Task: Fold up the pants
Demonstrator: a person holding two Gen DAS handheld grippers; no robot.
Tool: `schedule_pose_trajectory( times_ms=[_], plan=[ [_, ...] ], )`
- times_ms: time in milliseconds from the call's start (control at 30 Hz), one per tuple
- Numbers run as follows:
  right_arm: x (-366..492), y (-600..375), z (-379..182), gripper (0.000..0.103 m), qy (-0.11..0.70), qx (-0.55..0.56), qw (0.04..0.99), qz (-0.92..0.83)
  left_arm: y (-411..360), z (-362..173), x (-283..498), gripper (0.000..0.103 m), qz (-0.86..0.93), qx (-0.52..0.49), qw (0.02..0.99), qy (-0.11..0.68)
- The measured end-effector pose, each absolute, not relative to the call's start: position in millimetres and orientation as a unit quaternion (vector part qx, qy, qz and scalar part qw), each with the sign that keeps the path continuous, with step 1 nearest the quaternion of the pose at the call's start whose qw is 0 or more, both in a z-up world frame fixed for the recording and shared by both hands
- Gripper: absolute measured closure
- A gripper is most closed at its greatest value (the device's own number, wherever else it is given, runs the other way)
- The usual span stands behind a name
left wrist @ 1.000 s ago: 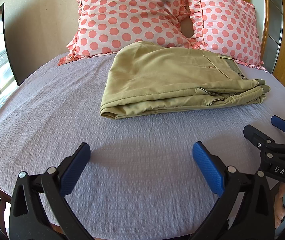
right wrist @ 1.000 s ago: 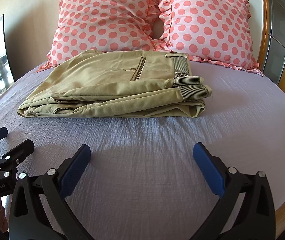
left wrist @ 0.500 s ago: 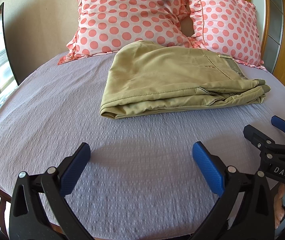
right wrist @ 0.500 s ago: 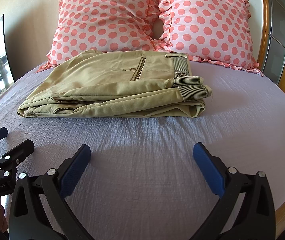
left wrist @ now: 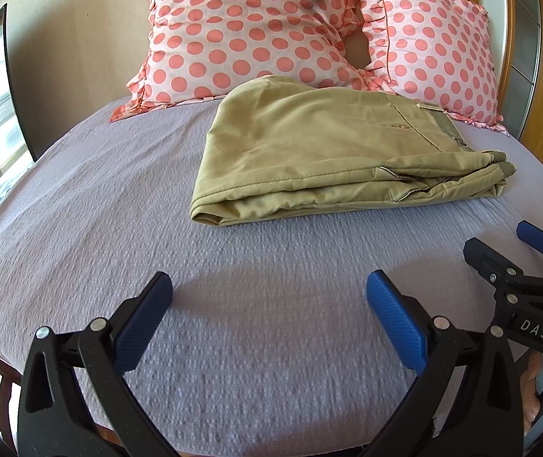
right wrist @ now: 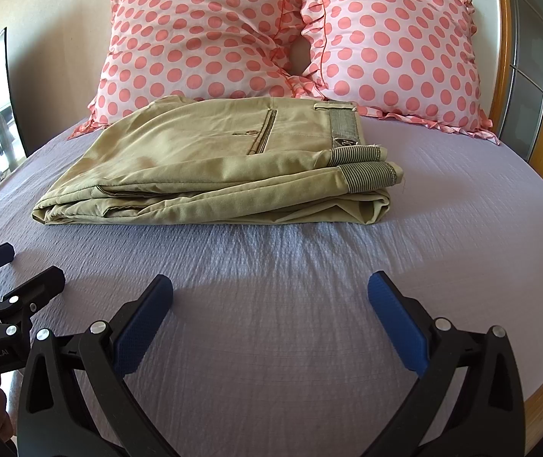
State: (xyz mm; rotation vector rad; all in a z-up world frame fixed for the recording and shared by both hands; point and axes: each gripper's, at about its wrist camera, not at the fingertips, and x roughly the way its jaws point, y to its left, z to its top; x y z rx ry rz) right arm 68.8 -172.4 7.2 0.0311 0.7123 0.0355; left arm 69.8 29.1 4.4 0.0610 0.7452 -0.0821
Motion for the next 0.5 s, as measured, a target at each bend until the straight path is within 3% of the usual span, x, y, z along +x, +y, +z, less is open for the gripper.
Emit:
schedule_pose_trajectory(
  times_ms=[500],
  plan=[
    [68.9, -172.3, 6.8, 0.001, 0.348, 0.015, 0.937, 0.017, 30.3, 4.1, 70.0, 0.002, -0.04, 0.029, 0.931, 0.361]
  ],
)
